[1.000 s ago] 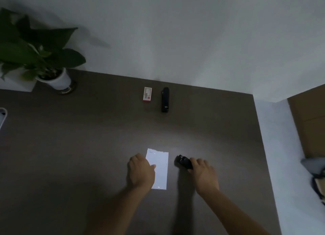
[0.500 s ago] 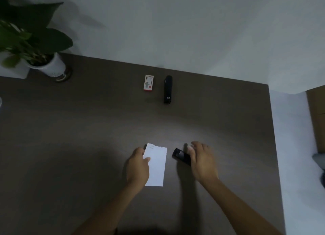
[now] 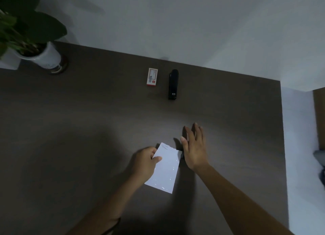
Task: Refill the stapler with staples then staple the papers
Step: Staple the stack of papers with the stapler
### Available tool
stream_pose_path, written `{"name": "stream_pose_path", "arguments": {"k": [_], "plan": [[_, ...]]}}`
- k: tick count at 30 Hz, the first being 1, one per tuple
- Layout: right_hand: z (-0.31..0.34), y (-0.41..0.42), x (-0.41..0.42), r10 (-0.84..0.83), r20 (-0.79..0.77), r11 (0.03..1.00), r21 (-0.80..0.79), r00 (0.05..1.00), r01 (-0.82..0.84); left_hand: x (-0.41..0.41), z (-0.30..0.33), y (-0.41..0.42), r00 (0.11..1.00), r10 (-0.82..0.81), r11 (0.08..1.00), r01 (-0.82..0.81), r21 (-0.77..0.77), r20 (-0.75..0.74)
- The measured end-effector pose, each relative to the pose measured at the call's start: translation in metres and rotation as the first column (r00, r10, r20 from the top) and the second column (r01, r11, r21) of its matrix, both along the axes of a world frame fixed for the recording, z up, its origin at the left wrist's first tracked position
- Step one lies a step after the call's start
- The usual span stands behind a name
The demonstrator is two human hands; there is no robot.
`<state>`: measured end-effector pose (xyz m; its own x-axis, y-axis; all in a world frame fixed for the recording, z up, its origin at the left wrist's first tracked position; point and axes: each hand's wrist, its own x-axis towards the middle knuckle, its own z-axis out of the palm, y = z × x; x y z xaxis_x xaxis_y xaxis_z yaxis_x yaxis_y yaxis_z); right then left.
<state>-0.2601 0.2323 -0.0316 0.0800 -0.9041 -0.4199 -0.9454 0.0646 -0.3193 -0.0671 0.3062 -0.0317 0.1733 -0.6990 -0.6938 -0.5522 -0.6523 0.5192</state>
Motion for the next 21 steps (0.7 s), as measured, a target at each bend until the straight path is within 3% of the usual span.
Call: {"name": "stream_pose_path", "arguments": {"k": [12, 21], "plan": [[-0.008, -0.002, -0.005, 0.048, 0.033, 0.999, -0.008, 0.998, -0.048, -0.005, -0.001, -0.010, 0.999, -0.015, 1.000, 0.015, -0.009, 0.031], [-0.018, 0.000, -0.005, 0.092, -0.049, 0.995, -0.040, 0.995, -0.094, -0.010, -0.001, -0.010, 0.998, -0.034, 0.999, 0.034, -0.003, -0.045]]}}
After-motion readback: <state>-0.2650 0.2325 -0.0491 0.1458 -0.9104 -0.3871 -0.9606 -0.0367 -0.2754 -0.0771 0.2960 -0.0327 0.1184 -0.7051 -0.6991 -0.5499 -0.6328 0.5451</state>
